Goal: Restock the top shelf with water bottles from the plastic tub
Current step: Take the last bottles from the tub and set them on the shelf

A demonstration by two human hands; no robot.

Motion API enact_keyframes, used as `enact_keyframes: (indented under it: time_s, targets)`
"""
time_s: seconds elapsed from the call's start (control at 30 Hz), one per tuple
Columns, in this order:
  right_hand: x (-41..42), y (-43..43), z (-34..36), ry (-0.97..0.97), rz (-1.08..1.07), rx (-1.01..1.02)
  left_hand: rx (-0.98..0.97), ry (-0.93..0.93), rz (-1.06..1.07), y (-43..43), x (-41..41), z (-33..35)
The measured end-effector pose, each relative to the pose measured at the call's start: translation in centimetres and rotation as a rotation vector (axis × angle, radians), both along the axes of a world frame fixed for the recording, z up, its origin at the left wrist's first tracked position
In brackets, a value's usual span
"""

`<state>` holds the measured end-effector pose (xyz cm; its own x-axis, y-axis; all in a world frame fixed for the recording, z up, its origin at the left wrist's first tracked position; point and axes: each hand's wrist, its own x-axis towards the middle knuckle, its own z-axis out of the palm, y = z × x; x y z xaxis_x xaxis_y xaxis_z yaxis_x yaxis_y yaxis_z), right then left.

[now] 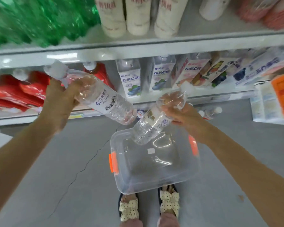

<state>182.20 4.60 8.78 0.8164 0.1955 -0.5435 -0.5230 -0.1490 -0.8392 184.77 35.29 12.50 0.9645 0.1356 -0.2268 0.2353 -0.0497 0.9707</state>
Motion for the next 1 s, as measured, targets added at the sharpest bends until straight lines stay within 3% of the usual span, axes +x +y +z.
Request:
enact_keyframes:
  time_s: [0.13,0.3,0.47,0.7,1.0]
  targets:
    - [0.2,0.9,6.8,-0.001,0.038,0.037,-0.309,0.053,0.139,-0.4,-1.6,5.1]
    - [-0.1,2.7,14.9,0.011,0.024,0.044,-0.408,0.138,0.207,-2.1,-2.7,12.2]
    - [-1.1,3.5,23.5,0.013,0.027,0.02,-0.422,0.149,0.22,-2.2,-3.3,20.6]
    - [-1.9,4.5,34.9,-0.014,-0.063,0.215,-0.476,0.115,0.055,-4.4,-5.0,32.1]
    - [-2.8,8.4,51.9,-0.312,-0.062,0.086,-0.411,-0.121,-0.051,-6.4,-5.4,48.1]
